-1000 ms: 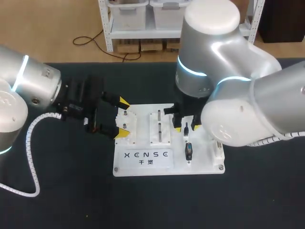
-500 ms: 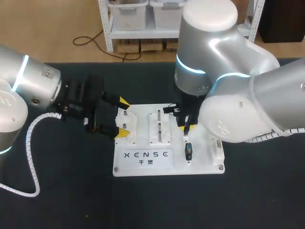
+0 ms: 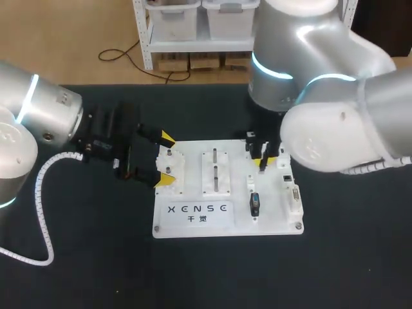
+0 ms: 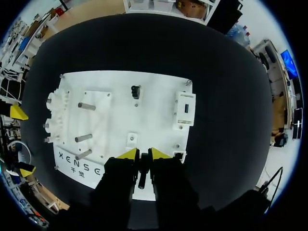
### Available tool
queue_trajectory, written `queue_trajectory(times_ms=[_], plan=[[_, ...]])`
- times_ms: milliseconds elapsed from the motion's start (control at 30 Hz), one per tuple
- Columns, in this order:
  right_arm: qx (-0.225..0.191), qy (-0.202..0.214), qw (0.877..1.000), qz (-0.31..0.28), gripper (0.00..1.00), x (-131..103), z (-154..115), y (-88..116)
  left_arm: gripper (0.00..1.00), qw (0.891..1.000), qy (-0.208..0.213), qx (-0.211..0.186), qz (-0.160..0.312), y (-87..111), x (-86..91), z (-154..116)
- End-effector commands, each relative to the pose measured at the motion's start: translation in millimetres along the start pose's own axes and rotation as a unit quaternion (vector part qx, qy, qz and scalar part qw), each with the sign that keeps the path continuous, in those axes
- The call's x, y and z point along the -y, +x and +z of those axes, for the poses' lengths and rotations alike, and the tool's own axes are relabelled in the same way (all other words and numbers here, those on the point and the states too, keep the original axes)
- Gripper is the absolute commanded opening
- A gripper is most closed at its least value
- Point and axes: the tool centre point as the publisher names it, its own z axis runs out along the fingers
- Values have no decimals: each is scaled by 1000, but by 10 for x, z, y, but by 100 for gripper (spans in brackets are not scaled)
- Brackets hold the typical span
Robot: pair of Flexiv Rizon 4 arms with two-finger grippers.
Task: Insert the Ethernet cable into its matching sockets.
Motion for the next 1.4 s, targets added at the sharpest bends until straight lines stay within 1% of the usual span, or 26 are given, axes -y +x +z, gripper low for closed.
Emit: queue_trajectory(times_ms=[33, 200, 333, 933, 1400], plan=[[3, 2, 1000, 9, 0, 158, -54, 41, 100, 1000, -1, 1, 1, 12, -2, 9], [5, 21, 1000, 21, 0, 352, -25, 64, 100, 1000, -1, 1, 1, 12, -2, 9], [0, 24, 999, 29, 0, 429, 13, 99, 100, 1000, -1, 1, 1, 12, -2, 9], [-9, 32, 999, 30, 0, 517, 93, 134, 100, 1000, -1, 1, 1, 12, -2, 9], [-5, 31, 999, 22, 0, 495, 155, 75, 100, 1000, -1, 1, 1, 12, -2, 9]])
